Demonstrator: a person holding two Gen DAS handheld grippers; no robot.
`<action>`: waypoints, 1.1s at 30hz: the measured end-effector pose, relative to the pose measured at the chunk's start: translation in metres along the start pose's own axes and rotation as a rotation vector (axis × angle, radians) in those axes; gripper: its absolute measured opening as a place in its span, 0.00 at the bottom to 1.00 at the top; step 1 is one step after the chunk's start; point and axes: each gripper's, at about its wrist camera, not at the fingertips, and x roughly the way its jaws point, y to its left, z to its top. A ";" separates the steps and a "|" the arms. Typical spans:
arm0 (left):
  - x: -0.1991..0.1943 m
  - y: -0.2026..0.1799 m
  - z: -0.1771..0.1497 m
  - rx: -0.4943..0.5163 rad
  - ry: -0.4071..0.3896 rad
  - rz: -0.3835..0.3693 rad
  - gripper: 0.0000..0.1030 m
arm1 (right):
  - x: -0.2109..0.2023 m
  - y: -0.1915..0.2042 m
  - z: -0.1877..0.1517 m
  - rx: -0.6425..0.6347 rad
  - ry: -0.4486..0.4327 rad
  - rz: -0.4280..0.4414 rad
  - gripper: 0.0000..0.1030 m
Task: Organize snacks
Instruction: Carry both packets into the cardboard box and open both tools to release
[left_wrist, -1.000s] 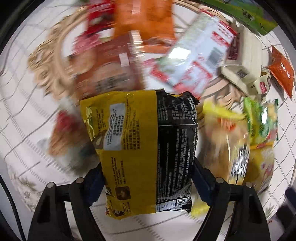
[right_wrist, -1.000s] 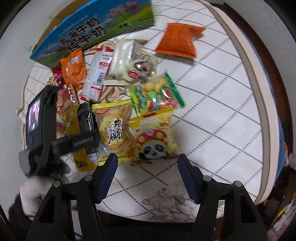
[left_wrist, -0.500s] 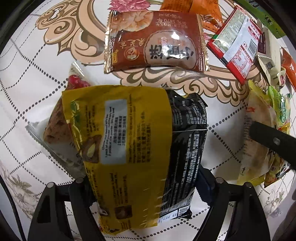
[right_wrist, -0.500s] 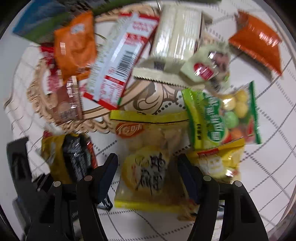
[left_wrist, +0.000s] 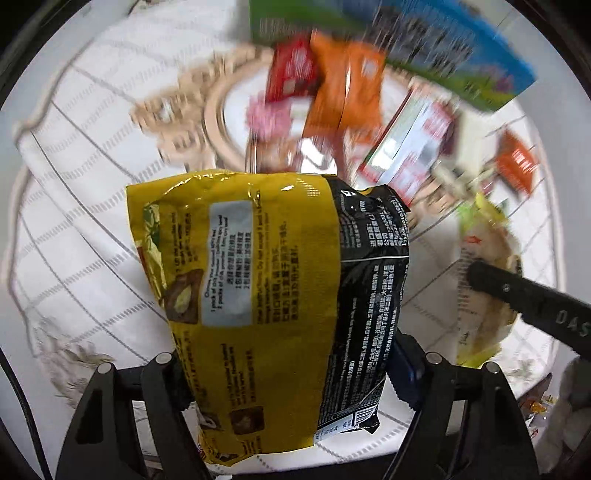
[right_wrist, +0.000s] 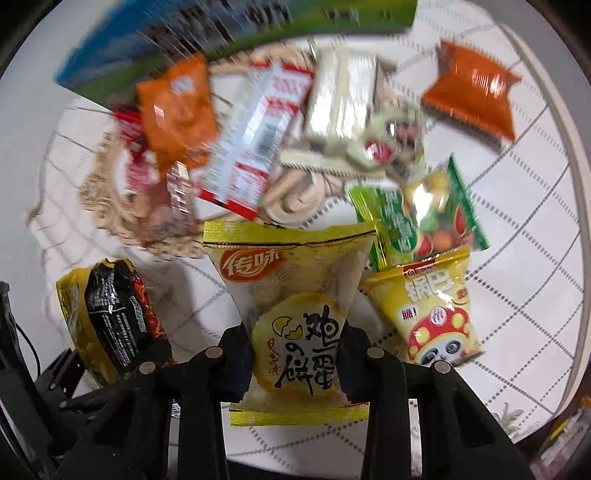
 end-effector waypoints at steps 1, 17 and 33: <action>-0.013 0.002 0.004 -0.003 -0.018 -0.013 0.76 | -0.014 0.000 0.004 -0.003 -0.018 0.025 0.38; -0.105 -0.053 0.264 -0.009 -0.198 -0.116 0.76 | -0.161 0.049 0.210 -0.087 -0.335 0.098 0.38; 0.017 -0.029 0.415 0.037 0.080 -0.078 0.76 | -0.019 0.037 0.379 -0.068 -0.138 -0.031 0.38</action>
